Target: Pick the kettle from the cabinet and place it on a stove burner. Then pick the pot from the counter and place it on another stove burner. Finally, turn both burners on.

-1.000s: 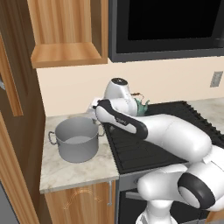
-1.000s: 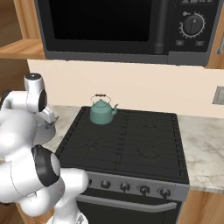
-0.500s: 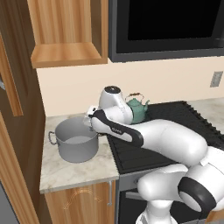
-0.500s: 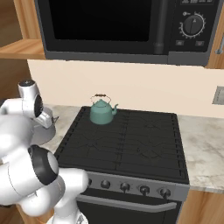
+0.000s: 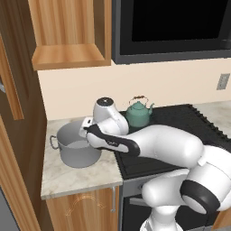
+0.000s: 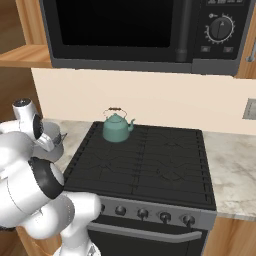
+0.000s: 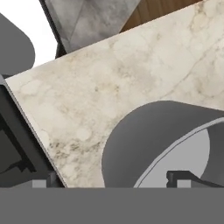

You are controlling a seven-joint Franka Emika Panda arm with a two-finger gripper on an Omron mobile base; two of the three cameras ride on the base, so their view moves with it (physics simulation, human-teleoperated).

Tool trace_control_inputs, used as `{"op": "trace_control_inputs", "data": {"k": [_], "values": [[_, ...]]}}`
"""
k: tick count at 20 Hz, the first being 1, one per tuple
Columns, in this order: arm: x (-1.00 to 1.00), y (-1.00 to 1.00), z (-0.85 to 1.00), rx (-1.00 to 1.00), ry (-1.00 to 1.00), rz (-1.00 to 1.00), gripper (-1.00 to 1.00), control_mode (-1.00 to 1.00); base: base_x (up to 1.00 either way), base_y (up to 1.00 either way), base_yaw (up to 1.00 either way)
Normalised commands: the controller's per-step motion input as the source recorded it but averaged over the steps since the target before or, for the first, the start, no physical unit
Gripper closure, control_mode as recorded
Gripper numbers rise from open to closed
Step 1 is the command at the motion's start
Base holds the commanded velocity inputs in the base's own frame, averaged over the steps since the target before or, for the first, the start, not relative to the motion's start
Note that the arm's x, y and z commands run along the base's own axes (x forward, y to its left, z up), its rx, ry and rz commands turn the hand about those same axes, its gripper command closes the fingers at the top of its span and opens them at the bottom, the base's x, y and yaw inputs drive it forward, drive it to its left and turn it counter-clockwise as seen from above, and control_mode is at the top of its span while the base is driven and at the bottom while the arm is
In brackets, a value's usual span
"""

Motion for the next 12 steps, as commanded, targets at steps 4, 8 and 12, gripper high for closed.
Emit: {"op": "trace_control_inputs", "data": {"k": [4, 8, 12], "values": [[0.0, 0.14, -0.07, -0.05, 0.0, 0.0, -1.0, -1.0, 0.0, 0.0, 0.0], [0.0, 0.02, -0.06, -0.04, 0.0, -0.02, -1.0, -1.0, 0.0, 0.0, 0.0], [0.0, 0.0, -0.09, -0.03, 0.0, -0.02, -1.0, -1.0, 0.0, 0.0, 0.0]]}}
